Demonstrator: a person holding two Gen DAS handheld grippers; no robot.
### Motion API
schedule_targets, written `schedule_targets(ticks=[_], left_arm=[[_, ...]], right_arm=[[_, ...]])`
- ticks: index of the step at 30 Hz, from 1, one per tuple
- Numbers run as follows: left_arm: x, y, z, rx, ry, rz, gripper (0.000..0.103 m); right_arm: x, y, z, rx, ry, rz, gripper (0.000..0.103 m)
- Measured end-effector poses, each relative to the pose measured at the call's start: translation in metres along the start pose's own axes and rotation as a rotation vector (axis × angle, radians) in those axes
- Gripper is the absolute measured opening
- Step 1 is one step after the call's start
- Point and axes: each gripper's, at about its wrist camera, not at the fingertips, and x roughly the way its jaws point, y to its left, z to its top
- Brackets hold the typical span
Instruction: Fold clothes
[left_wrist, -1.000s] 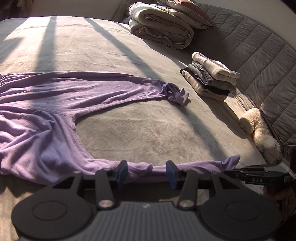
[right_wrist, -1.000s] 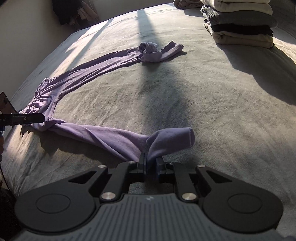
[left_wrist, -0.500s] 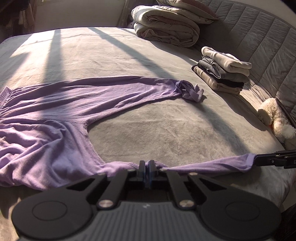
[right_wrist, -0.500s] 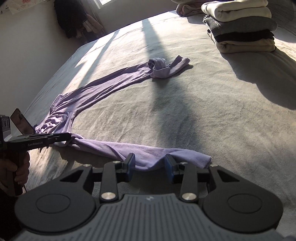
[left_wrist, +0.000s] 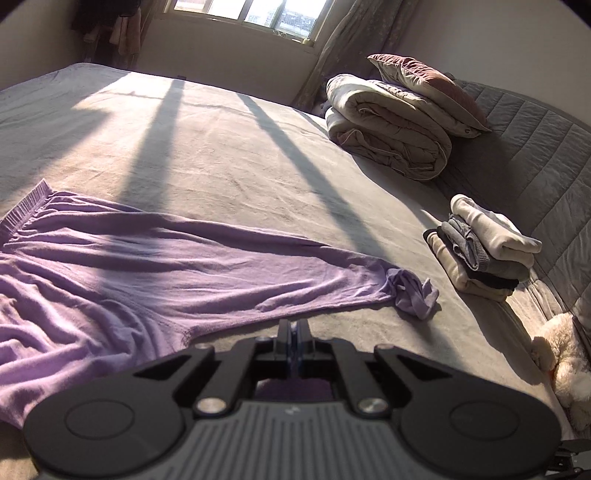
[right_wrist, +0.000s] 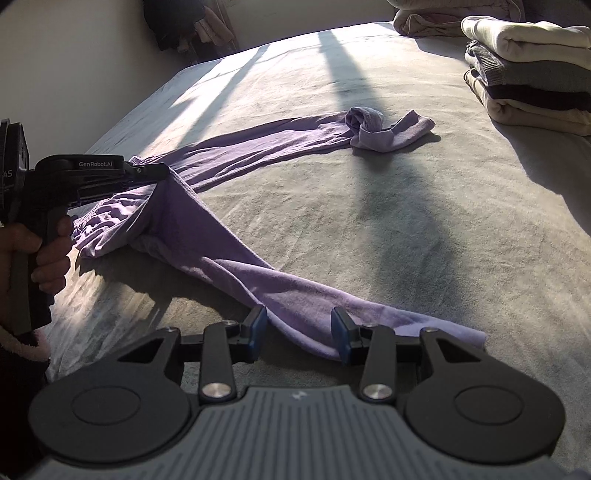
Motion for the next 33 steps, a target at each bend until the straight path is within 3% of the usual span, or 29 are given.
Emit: schedule_targets(ticks=[6, 11, 19, 21, 23, 25, 31, 33], left_arm=[[-0.021, -0.006, -0.002, 0.018, -0.061, -0.019, 0.002], [-0.047, -0.009, -0.005, 0.033, -0.117, -0.059, 0.002], [-0.091, 0.003, -0.009, 0.039, -0.193, -0.108, 0.002], [-0.1, 0.011, -0.009, 0.027, -0.21, -0.112, 0.002], [-0.109, 0.019, -0.009, 0.014, -0.226, -0.116, 0.002], [-0.115, 0.027, -0.009, -0.003, -0.237, -0.118, 0.002], [-0.125, 0.045, -0.007, -0.053, -0.258, -0.105, 0.002], [-0.124, 0.048, -0.007, -0.063, -0.256, -0.094, 0.002]], right_arm=[[-0.001, -0.002, 0.008, -0.016, -0.038, -0.037, 0.043], [0.005, 0.006, 0.022, -0.045, -0.066, 0.007, 0.043], [0.037, 0.045, 0.038, -0.099, -0.035, 0.121, 0.043], [0.043, 0.055, 0.039, -0.113, -0.042, 0.102, 0.043], [0.047, 0.062, 0.039, -0.12, -0.064, 0.067, 0.036], [0.052, 0.064, 0.036, -0.127, -0.064, 0.046, 0.017], [0.072, 0.064, 0.026, -0.149, -0.004, 0.002, 0.014], [0.075, 0.062, 0.022, -0.146, -0.004, -0.008, 0.007]])
